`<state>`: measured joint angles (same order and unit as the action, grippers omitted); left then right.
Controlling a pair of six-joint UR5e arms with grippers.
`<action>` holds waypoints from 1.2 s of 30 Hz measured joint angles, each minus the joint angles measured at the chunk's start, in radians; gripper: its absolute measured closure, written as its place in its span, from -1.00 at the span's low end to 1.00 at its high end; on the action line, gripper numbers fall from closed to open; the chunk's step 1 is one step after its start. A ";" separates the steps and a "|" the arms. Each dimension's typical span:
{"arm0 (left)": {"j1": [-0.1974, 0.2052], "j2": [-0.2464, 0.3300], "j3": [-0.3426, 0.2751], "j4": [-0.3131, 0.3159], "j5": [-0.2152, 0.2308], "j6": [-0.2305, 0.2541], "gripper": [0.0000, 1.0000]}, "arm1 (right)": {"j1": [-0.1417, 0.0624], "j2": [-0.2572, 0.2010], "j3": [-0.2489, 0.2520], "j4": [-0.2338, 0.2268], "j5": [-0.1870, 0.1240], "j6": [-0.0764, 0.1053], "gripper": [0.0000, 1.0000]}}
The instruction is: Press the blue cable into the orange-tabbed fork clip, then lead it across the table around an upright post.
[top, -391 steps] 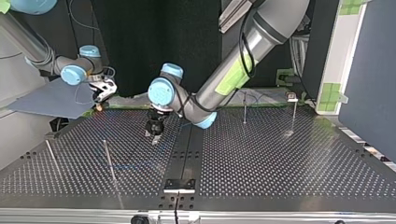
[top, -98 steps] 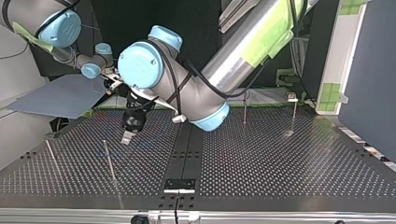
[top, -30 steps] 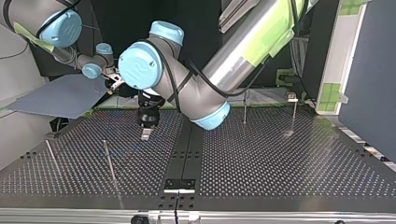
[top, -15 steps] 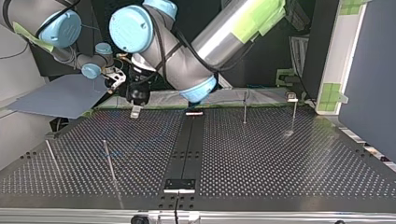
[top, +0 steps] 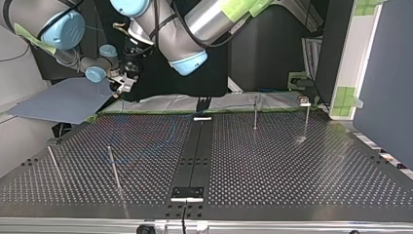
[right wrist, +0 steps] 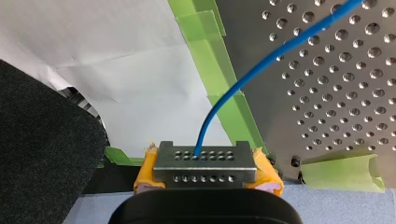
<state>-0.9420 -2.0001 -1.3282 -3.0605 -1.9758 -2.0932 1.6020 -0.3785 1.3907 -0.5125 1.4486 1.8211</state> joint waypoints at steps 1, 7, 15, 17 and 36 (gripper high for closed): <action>-0.001 0.000 -0.010 0.010 -0.001 0.002 -1.00 | 0.000 0.000 0.000 0.000 0.000 0.000 1.00; 0.000 0.000 -0.073 0.073 -0.011 -0.004 -1.00 | 0.001 0.000 0.000 0.000 -0.004 -0.001 1.00; 0.050 -0.001 -0.154 0.154 -0.017 -0.024 -1.00 | 0.002 0.000 0.000 0.000 -0.009 -0.001 1.00; 0.061 -0.001 -0.172 0.172 -0.016 -0.023 -1.00 | 0.002 0.000 0.000 0.000 -0.009 -0.001 1.00; 0.103 -0.001 -0.356 0.356 -0.031 0.003 -1.00 | 0.002 0.000 0.000 0.000 -0.013 -0.001 1.00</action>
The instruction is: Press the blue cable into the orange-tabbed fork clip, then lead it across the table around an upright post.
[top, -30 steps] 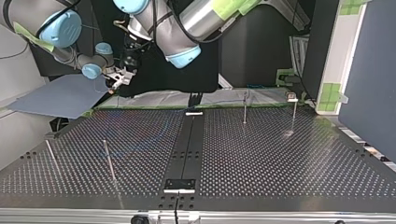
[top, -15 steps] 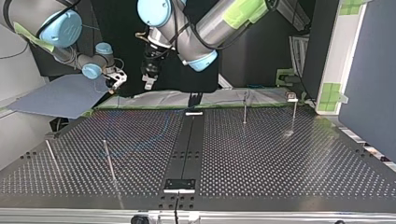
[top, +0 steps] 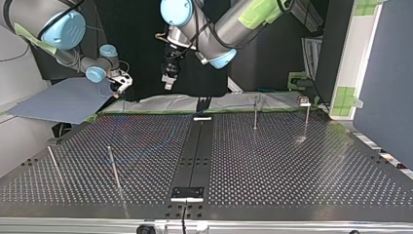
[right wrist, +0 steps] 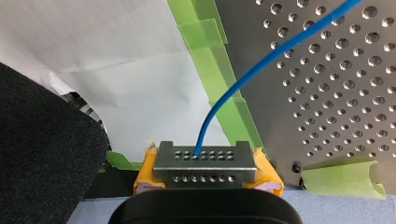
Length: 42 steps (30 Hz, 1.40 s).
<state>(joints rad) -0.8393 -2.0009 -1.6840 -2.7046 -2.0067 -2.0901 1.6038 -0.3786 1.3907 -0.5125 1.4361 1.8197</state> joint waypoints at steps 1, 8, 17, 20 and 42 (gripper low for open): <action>0.003 0.000 -0.009 0.010 0.000 0.001 -1.00 | 0.000 0.000 0.000 0.000 0.000 0.000 1.00; 0.036 -0.001 -0.087 0.087 0.014 0.002 -1.00 | 0.000 0.000 0.000 0.000 0.000 0.000 1.00; 0.128 0.000 -0.188 0.188 0.098 -0.001 -1.00 | 0.000 0.000 0.000 0.000 -0.003 0.000 1.00; 0.162 0.000 -0.223 0.223 0.133 -0.004 -1.00 | 0.001 0.000 0.000 0.000 -0.003 0.000 1.00; 0.290 0.000 -0.450 0.451 0.238 0.057 -1.00 | 0.001 0.000 0.000 0.000 -0.003 -0.001 1.00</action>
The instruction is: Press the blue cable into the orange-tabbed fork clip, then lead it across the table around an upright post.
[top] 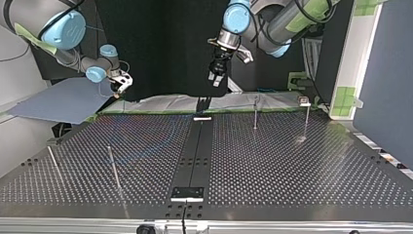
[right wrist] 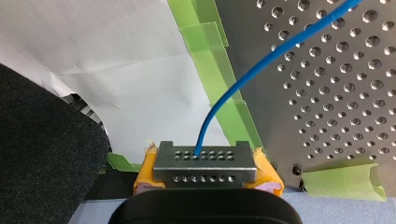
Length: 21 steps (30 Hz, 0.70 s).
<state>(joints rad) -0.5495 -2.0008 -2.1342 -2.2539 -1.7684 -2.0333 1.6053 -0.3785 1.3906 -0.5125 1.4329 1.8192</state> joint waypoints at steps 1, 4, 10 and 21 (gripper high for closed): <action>-0.002 0.000 -0.009 0.009 -0.006 0.004 -1.00 | 0.000 0.000 0.000 0.000 0.000 0.000 1.00; -0.009 0.000 -0.037 0.036 -0.028 0.019 -1.00 | 0.000 0.000 0.000 -0.001 0.000 0.000 1.00; -0.019 0.000 -0.097 0.097 -0.071 0.049 -1.00 | 0.000 0.000 0.000 -0.001 -0.001 -0.001 1.00; -0.027 0.000 -0.217 0.217 -0.097 0.078 -1.00 | -0.001 -0.001 0.000 0.001 -0.004 -0.009 1.00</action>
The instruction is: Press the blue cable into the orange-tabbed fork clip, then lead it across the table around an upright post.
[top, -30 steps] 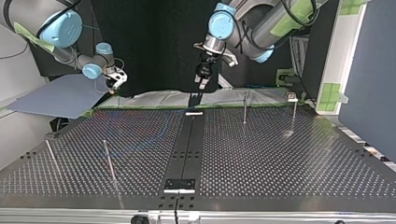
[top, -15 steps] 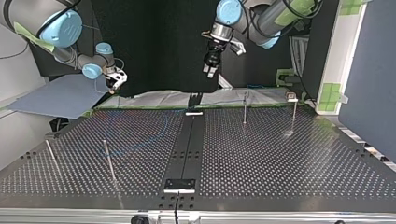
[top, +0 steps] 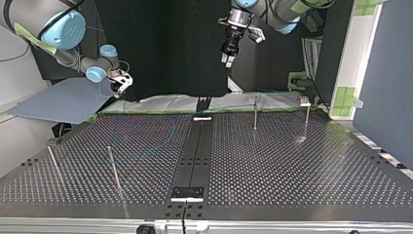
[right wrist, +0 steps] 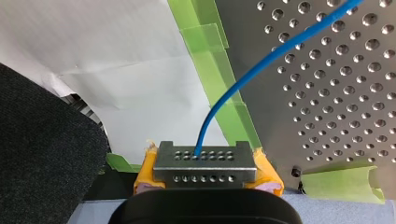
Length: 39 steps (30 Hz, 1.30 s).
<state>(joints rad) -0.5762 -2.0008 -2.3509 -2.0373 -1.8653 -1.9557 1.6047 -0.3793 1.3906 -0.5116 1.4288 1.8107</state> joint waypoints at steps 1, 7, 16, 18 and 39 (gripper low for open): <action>0.000 0.000 -0.006 0.006 0.000 0.000 -1.00 | 0.000 0.000 0.000 0.000 0.000 0.000 1.00; -0.001 0.000 -0.019 0.019 0.001 0.001 -1.00 | -0.001 0.000 0.000 0.001 0.000 0.000 1.00; -0.001 0.000 -0.020 0.020 0.001 0.002 -1.00 | -0.001 -0.001 0.000 0.001 0.000 0.000 1.00; -0.001 0.000 -0.020 0.020 0.001 0.002 -1.00 | -0.001 -0.001 0.000 0.001 0.000 0.000 1.00; -0.001 0.000 -0.020 0.020 0.001 0.002 -1.00 | -0.001 -0.001 0.000 0.001 0.000 0.000 1.00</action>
<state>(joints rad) -0.5771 -2.0008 -2.3712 -2.0173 -1.8645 -1.9542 1.6038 -0.3799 1.3906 -0.5109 1.4283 1.8105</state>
